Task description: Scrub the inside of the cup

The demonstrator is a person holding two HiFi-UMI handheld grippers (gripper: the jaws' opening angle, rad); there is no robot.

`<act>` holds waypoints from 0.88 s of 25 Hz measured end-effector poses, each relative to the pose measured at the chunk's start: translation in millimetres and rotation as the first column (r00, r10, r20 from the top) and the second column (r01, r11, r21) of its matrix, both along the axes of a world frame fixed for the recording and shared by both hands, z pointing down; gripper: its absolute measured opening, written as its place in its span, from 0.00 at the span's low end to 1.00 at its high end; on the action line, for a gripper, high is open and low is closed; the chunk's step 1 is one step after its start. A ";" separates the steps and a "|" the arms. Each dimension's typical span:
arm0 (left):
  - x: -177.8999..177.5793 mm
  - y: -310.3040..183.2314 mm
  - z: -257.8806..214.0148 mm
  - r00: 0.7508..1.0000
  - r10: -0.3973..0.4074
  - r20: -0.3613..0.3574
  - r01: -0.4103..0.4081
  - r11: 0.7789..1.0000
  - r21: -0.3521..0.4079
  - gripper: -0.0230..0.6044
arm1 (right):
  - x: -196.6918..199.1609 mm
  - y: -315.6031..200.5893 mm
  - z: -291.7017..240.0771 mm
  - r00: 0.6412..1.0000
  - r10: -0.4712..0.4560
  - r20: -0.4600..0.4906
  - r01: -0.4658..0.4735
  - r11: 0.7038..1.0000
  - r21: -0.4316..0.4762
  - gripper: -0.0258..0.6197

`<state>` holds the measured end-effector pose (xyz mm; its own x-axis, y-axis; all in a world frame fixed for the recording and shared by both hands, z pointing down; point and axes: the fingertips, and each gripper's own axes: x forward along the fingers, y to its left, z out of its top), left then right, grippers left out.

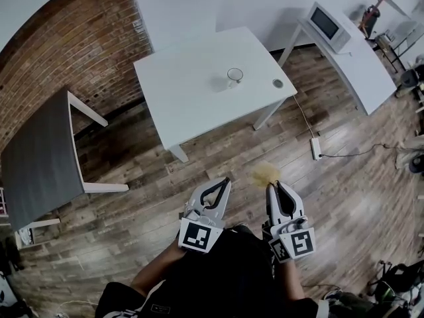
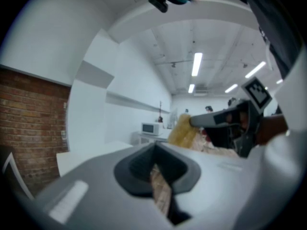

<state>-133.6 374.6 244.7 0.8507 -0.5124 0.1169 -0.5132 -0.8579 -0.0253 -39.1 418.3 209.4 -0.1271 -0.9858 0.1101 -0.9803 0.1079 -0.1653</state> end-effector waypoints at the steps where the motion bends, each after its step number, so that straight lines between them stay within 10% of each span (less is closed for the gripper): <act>1: -4.2 -4.3 3.0 1.000 0.004 0.002 -0.004 1.000 -0.005 0.04 | -2.9 -6.2 -3.0 1.000 0.002 0.004 -0.002 1.000 0.014 0.09; 10: -11.7 -42.0 20.6 1.000 0.016 0.016 -0.015 0.999 -0.043 0.04 | 1.3 -47.2 -15.5 0.999 0.034 -0.003 -0.034 0.999 0.019 0.09; 22: 68.2 -126.1 39.1 0.998 -0.032 0.047 0.034 0.998 -0.046 0.04 | 76.6 -156.0 3.1 0.997 -0.081 -0.005 0.081 0.996 0.031 0.09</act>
